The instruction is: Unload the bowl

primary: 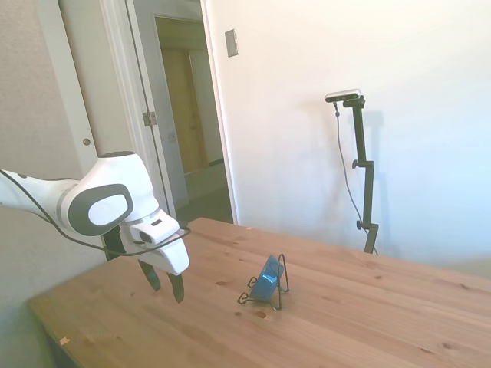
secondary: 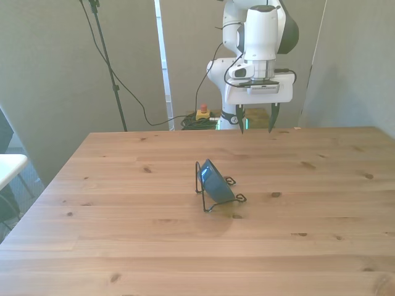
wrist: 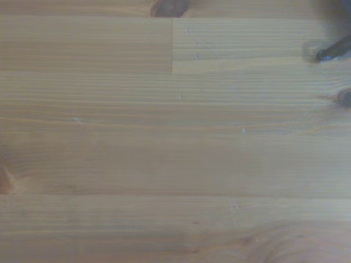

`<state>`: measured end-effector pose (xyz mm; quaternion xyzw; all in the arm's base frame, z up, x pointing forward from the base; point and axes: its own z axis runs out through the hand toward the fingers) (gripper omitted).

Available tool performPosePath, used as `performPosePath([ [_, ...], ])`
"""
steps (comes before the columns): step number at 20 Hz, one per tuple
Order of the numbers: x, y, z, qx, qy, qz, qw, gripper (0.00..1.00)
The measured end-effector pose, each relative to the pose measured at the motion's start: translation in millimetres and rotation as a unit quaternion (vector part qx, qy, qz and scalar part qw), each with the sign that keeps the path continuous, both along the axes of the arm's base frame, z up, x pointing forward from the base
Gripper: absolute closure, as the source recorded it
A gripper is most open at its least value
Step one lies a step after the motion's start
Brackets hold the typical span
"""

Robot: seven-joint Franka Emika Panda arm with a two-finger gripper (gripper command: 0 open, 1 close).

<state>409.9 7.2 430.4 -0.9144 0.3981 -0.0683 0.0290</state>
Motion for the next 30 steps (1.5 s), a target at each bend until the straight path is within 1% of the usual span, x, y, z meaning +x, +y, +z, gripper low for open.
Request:
performPosePath([
  [3, -1, -1, -4, -0.001, 0.008, 0.008, 0.9999, 0.00],
  [8, 11, -7, 3, -0.013, 0.002, 0.007, 0.9999, 0.00],
  [11, 28, -16, 10, -0.032, -0.002, 0.000, 0.9995, 0.00],
  [14, 52, -23, 17, -0.052, -0.006, -0.007, 0.9986, 0.00],
  [20, 96, -37, 22, -0.081, 0.001, -0.017, 0.9965, 0.00],
  [23, 111, -48, 28, -0.100, 0.001, -0.027, 0.9946, 0.00],
  [30, 133, -70, 46, -0.149, 0.005, -0.051, 0.9875, 0.00],
])
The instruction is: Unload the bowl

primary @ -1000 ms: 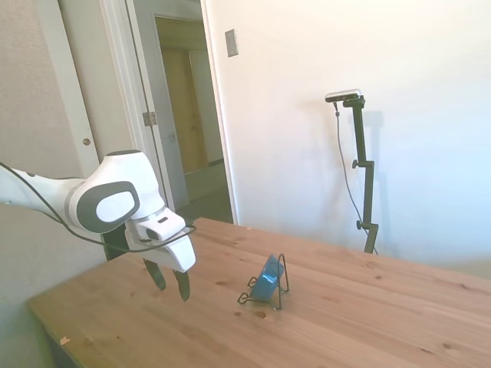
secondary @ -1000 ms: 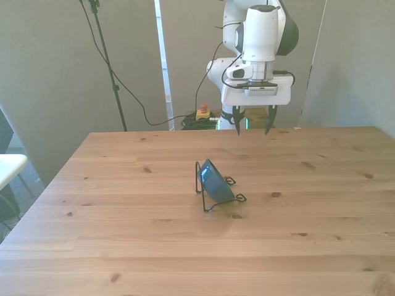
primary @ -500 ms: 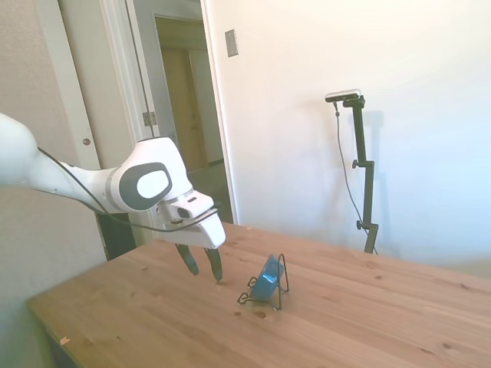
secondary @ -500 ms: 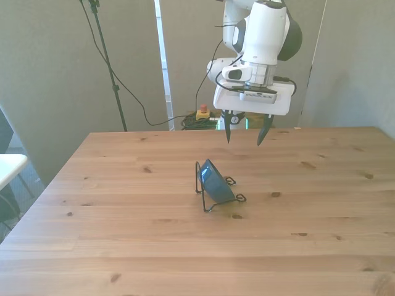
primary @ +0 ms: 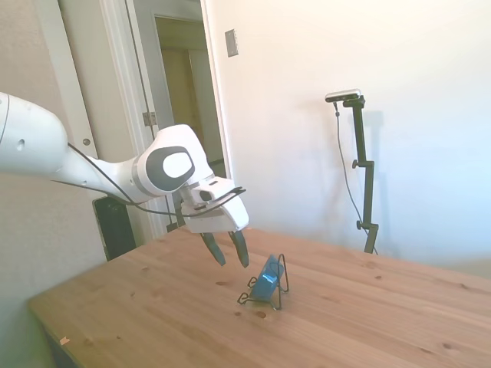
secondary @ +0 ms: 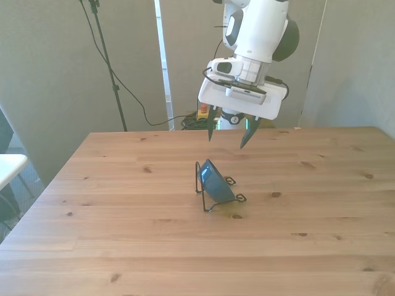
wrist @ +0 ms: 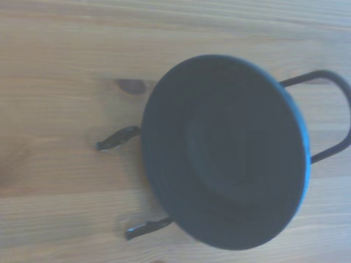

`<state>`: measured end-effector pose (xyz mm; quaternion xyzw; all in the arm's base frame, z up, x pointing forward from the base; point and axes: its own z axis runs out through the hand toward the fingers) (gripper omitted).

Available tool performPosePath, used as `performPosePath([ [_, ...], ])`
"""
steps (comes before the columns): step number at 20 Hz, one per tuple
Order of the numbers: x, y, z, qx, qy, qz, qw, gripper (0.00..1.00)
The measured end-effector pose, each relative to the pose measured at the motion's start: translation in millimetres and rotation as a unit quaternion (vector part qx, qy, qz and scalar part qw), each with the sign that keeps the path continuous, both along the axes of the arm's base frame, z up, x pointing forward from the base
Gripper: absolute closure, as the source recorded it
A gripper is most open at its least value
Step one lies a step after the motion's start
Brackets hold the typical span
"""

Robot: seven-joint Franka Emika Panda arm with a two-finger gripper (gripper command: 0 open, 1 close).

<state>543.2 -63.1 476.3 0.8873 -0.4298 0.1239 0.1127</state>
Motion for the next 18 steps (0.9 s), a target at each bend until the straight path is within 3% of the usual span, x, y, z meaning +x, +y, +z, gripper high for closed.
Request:
performPosePath([
  [18, 63, 4, -16, -0.073, -0.009, -0.027, 0.9969, 0.00],
])
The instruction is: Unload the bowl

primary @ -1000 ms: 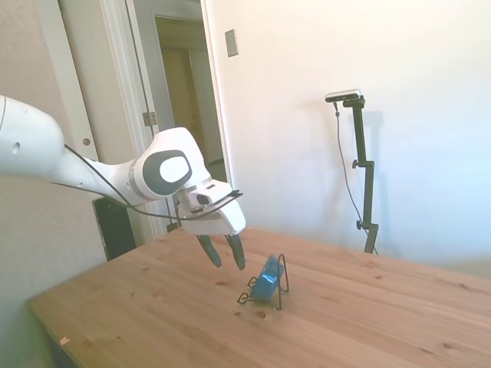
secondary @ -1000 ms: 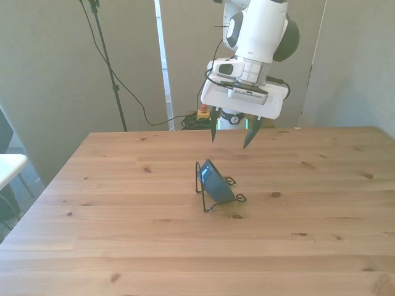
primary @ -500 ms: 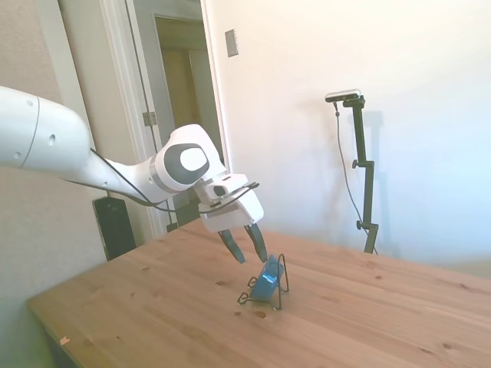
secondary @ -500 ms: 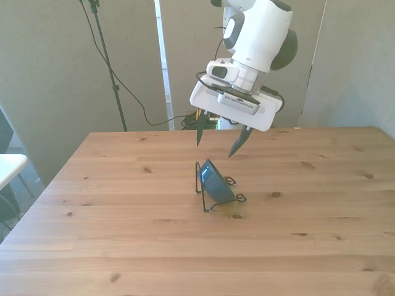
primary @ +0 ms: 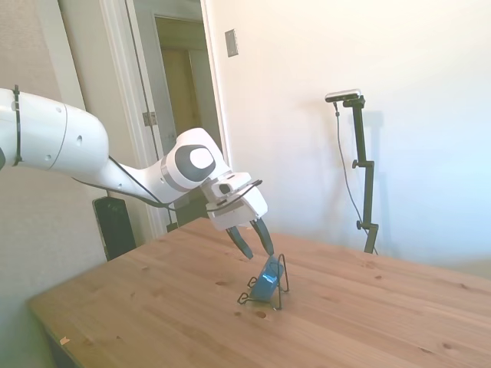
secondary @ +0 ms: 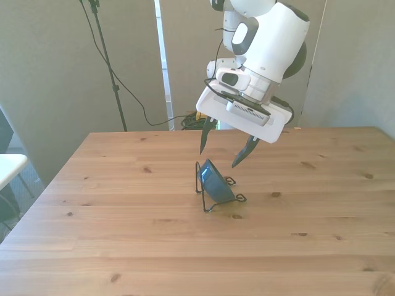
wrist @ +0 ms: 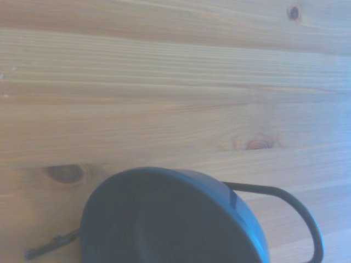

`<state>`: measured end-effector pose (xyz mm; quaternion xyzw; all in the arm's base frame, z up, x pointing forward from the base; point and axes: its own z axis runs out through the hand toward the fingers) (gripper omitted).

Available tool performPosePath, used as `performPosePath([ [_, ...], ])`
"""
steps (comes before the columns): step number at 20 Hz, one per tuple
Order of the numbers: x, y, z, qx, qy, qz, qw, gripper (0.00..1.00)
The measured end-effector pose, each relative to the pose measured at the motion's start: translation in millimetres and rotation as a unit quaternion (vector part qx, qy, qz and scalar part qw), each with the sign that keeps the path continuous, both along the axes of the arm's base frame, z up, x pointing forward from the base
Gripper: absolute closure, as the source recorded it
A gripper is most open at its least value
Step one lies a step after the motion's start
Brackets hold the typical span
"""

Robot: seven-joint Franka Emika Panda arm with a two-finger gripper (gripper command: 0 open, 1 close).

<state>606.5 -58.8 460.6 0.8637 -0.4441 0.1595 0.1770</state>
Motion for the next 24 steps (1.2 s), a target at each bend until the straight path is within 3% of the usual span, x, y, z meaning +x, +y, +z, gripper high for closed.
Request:
performPosePath([
  [20, 18, 16, -28, -0.039, 0.017, -0.014, 0.9990, 0.00],
  [21, 17, 16, -28, -0.042, 0.019, -0.015, 0.9988, 1.00],
  [24, 17, 15, -28, -0.045, 0.021, -0.018, 0.9986, 1.00],
])
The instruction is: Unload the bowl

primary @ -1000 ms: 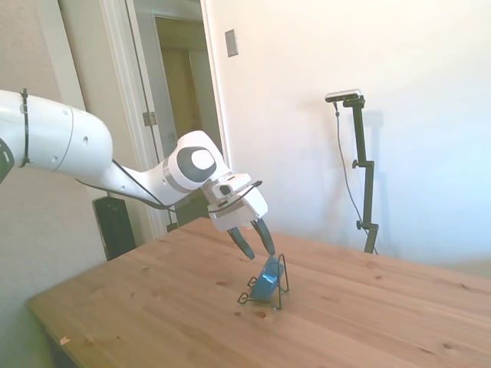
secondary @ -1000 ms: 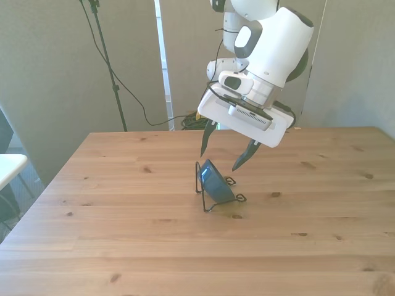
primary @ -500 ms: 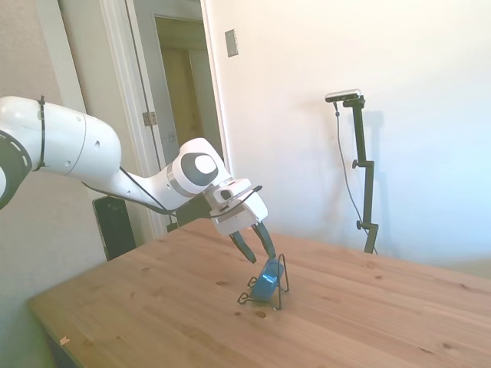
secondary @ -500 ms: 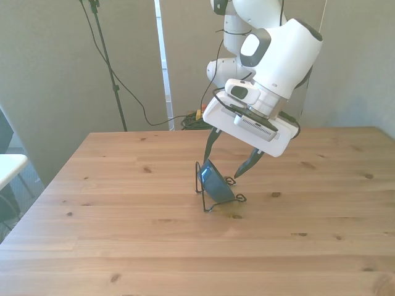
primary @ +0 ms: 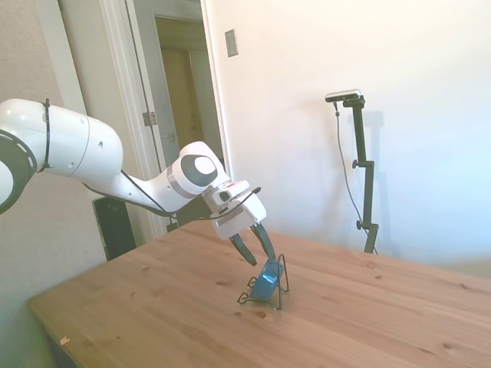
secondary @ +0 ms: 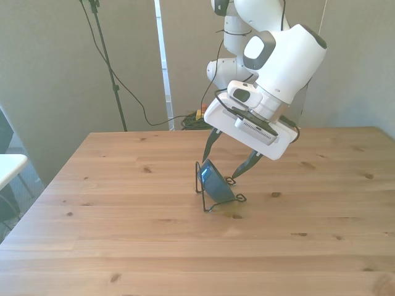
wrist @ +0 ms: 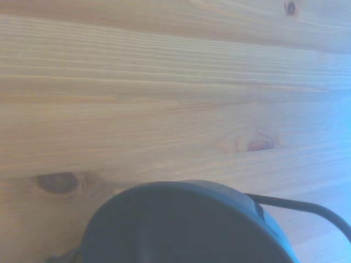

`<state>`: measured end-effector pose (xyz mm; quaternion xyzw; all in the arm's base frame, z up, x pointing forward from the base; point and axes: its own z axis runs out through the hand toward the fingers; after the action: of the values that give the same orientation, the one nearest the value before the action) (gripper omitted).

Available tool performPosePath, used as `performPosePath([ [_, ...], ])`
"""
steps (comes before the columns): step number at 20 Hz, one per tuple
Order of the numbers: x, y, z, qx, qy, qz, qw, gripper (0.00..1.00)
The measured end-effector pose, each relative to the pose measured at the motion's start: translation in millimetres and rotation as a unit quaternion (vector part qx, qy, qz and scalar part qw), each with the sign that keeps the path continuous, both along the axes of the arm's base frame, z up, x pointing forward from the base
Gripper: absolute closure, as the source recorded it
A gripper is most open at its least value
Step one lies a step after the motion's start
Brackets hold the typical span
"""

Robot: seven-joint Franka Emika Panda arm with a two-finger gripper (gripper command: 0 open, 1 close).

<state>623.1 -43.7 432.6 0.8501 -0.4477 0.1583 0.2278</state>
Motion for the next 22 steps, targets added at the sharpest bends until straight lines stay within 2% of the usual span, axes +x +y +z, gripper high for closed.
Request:
performPosePath([
  [22, -5, -16, 1, -0.029, 0.014, -0.022, 0.9992, 1.00],
])
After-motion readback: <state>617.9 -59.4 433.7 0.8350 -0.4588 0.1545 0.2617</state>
